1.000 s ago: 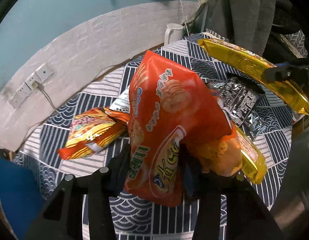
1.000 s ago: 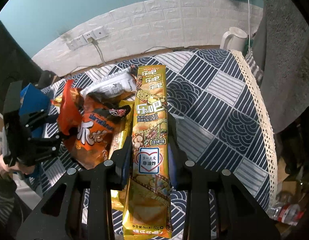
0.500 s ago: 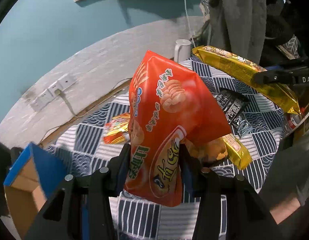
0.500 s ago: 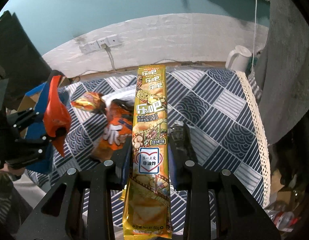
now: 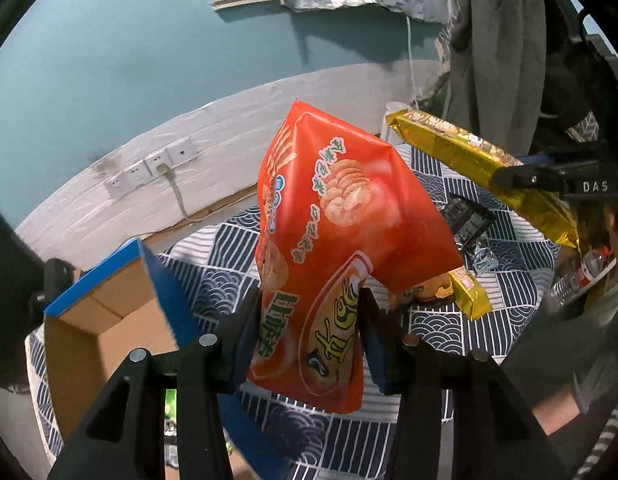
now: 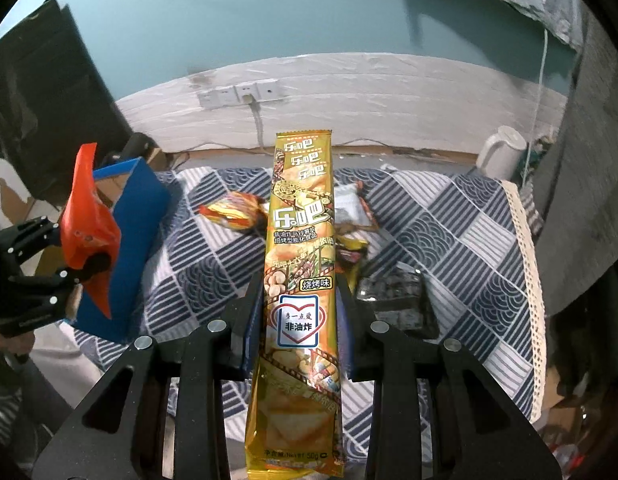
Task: Organize snacks
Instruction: 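Carry the orange-red bag and gold bar over the box and release both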
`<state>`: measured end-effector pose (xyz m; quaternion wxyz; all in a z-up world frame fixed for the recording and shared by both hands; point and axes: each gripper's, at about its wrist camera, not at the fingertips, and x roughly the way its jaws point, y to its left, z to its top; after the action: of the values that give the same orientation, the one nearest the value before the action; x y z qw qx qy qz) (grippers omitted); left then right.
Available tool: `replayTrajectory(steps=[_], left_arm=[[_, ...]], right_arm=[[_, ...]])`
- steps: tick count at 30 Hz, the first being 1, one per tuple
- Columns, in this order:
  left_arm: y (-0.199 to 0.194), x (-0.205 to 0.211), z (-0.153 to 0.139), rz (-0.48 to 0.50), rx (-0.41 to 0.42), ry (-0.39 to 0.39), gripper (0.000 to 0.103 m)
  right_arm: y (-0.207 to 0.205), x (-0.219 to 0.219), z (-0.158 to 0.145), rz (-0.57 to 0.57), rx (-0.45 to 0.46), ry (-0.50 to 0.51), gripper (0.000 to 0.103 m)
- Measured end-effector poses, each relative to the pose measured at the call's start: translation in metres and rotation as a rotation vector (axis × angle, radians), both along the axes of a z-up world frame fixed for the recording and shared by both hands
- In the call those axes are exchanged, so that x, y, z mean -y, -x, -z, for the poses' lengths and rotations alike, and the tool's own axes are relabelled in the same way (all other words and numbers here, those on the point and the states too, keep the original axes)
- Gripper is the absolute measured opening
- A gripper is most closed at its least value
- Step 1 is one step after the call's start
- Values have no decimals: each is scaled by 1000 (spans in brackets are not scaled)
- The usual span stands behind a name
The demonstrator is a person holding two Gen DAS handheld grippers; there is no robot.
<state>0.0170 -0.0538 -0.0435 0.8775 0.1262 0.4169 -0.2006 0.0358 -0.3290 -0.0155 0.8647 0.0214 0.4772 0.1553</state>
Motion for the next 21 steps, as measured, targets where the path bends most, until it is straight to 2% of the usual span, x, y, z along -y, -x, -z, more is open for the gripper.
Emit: replayTrajectory(steps=[12,21], left_arm=[[10,-48,-11,-116,1,3,48],[12,-94,-9,-216,0,3,48]], right_arm=[[-5,-63,-7,-100,-4,0,30],[-17,-130,-12,-185,-21,-21,30]])
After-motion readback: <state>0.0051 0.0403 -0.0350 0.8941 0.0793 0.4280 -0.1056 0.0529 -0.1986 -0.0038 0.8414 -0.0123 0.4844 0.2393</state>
